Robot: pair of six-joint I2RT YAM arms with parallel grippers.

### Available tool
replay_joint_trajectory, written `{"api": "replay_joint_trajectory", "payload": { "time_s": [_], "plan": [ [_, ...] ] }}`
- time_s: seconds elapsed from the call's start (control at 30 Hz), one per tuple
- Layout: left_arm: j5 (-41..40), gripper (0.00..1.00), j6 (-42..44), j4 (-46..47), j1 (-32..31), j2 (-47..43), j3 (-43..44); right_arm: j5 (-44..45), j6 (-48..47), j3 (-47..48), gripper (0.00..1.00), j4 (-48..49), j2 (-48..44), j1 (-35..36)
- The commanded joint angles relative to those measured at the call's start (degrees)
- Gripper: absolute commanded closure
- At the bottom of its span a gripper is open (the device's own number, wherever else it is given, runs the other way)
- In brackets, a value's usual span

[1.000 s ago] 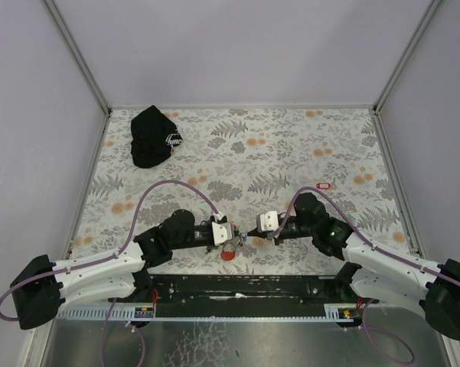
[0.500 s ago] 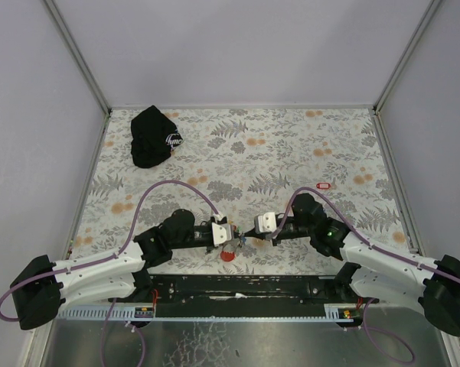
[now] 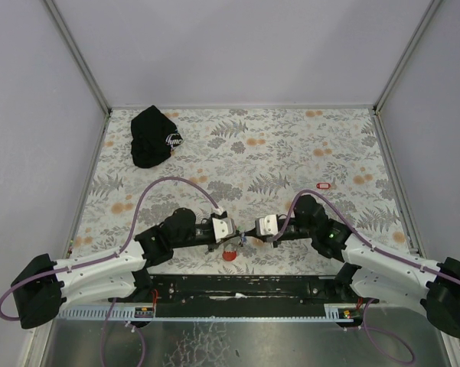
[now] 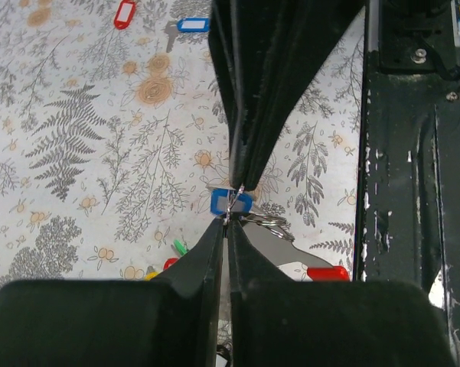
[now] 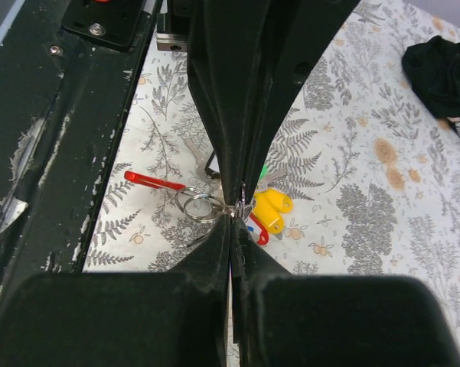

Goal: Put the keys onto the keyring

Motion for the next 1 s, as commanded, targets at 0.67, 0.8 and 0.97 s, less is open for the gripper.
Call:
{"api": "replay_joint_trajectory", "payload": {
  "time_s": [0.67,0.8,0.97],
  "plan": [
    [-3.8,1.00,-8.8,-1.0,0.8,0.3,3.3,3.9,-4.9,2.0,1.00,-0.7,-2.3,2.2],
    [-5.6,1.00,-10.2,-0.1,0.9,-0.5,3.2,3.8,-5.2,1.8,1.00,-1.7,-1.8,2.3],
    [-6.2,1.00,-13.3,0.1,0.9,-0.7,3.4,4.5,-5.8,1.6,1.00,-1.4,-2.0,2.5]
  ]
}}
